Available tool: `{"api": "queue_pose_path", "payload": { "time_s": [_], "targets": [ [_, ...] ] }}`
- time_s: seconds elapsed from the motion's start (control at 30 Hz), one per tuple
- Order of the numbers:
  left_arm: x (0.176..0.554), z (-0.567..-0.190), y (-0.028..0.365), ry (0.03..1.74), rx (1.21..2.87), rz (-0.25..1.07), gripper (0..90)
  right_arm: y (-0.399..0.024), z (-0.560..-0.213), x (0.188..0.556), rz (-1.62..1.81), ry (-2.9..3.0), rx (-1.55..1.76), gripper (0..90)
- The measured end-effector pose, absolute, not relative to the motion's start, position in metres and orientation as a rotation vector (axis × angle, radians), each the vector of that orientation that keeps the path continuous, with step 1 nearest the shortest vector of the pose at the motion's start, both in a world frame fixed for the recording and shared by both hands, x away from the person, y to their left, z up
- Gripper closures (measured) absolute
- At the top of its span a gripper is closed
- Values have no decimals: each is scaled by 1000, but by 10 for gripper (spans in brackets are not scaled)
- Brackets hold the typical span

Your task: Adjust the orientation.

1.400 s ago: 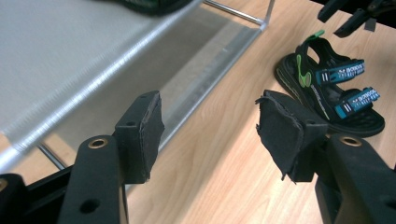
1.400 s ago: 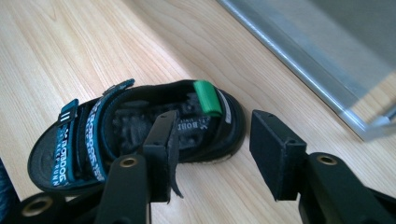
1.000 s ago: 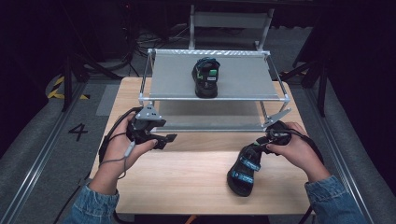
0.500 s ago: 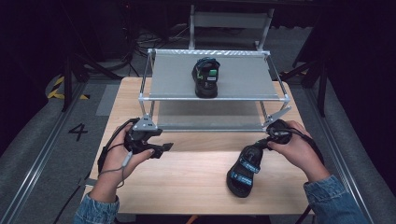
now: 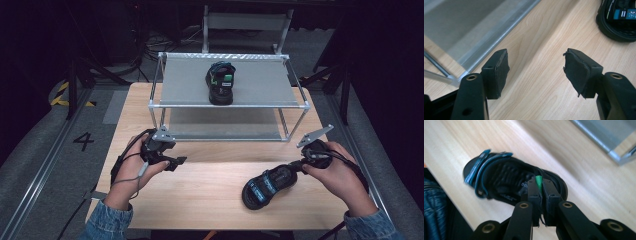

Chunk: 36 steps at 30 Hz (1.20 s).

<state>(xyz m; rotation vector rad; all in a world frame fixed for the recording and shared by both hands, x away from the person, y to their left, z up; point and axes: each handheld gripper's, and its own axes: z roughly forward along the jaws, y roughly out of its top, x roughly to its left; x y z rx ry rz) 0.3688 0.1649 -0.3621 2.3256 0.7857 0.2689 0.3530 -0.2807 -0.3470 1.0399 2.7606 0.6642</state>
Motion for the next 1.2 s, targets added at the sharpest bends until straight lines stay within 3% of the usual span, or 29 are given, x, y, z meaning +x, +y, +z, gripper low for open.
{"api": "queue_pose_path", "payload": {
  "time_s": [0.6, 0.83, 1.2],
  "targets": [
    [386, -375, 151, 760, 2373, 214, 359, -308, -363, 288, 708, 2835, 1224, 849],
    [386, -377, 154, 777, 2364, 210, 355, -303, -364, 304, 753, 2792, 1084, 537],
    [387, -381, 161, 797, 2373, 194, 348, -277, -399, 336, 660, 2893, 901, 516]
  ]
}}
